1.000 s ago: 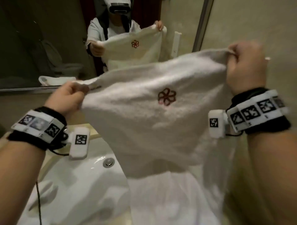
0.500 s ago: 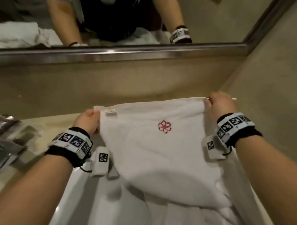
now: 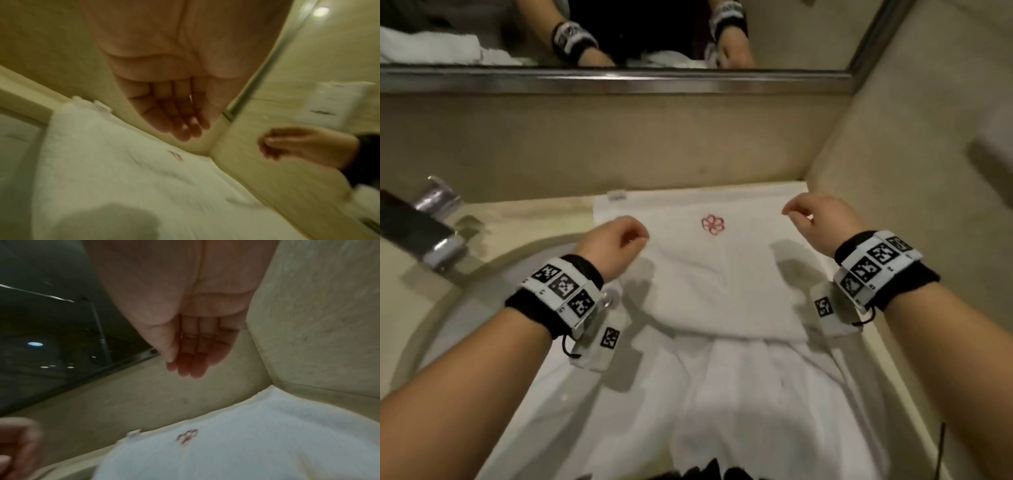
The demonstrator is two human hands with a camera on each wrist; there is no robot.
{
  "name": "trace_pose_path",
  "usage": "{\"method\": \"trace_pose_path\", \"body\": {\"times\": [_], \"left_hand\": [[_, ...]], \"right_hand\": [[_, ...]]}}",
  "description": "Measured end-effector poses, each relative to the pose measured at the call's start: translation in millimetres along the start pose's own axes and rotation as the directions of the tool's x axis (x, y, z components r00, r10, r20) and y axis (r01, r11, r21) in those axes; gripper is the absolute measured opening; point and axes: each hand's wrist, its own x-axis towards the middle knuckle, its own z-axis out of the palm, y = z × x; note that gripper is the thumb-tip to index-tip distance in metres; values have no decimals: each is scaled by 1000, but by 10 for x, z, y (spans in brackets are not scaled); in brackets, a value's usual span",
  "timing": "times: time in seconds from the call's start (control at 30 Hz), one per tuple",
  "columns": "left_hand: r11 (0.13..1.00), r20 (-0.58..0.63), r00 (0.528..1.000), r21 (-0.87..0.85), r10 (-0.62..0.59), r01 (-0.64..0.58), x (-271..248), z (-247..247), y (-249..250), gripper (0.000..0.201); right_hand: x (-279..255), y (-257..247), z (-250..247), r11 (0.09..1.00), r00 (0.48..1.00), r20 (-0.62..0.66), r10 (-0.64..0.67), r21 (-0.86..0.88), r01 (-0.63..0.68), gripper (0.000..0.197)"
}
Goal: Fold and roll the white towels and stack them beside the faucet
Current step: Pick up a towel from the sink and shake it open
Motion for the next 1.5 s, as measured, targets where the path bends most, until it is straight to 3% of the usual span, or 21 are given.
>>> {"method": "trace_pose_path", "body": {"times": [0.07,0.17,0.27,0.37,0.47,0.53,0.63,0.67,0.73,0.77,0.83,0.9,0.97,1.0,1.03,1.1,1.17,1.2,1.3,1.4,1.5], "left_hand": [[988,191,974,79,118,-135,-485,179,225,8],[911,453,861,210,232,-355,-1171,505,430,13],[871,637,738,209,224,-444,-1764,852,448,17],[783,712,677,309,186,-540,-2142,1142,308,41],[679,648,725,427,231,-598,-2349,1297,202,49],[668,581,769,465,266,-582,-2427,1344,201,37],[629,563,800,550,206,-549,-2445,1390,271,30],[661,556,812,544,179,-518,-2432,1374,296,30],[822,467,872,433,146,-370,-2397,1260,316,23],[892,406,904,349,134,-289,-2348,1151,316,17],[977,319,944,156,87,-143,-2228,897,275,21],[992,295,955,121,-12,-25,-2074,647,240,27],[921,254,965,388,-68,-38,-1925,500,279,38],[858,222,975,503,-12,-104,-1874,496,328,43],[825,222,970,527,100,-205,-1835,533,420,48],[848,323,896,336,304,-409,-1849,734,664,62],[879,479,817,172,321,-445,-1907,1030,910,79],[875,541,788,180,294,-450,-1915,1180,994,83],[830,578,780,295,239,-473,-1844,1486,981,56],[870,583,780,239,227,-431,-1715,1488,857,27],[898,508,797,97,327,-430,-1680,1288,942,28]], "right_hand": [[-536,-148,-25,997,997,38,-70,35,69,19],[-1422,-235,121,984,980,100,-174,66,168,16],[-2275,-251,454,965,915,307,-262,82,248,17],[-2864,-268,817,966,846,472,-248,63,249,33],[-3145,-288,1120,953,864,448,-229,-79,293,51],[-3205,-311,1214,941,897,377,-232,-149,306,43],[-3186,-278,1234,940,888,407,-217,-158,302,29],[-3172,-231,1193,960,894,407,-188,-115,254,26],[-3148,-73,1007,997,949,308,-63,50,50,18],[-3112,48,870,990,980,197,26,134,-53,13],[-3054,327,548,940,974,-17,224,266,-212,7],[-2994,519,252,894,923,-109,368,315,-320,8],[-2920,542,79,882,907,-79,413,284,-377,15],[-2878,504,46,888,916,-51,397,276,-369,16],[-2834,442,28,896,929,-35,368,280,-344,16],[-2759,294,19,900,947,-25,321,318,-297,15],[-2710,163,-36,898,958,-37,284,362,-252,15],[-2698,111,-87,904,963,-44,266,358,-233,17],[-2699,33,-268,933,972,-27,234,287,-217,16],[-2793,83,-370,941,945,-62,321,128,-312,15],[-2950,-4,-218,961,959,-82,273,-22,-276,57]]}}
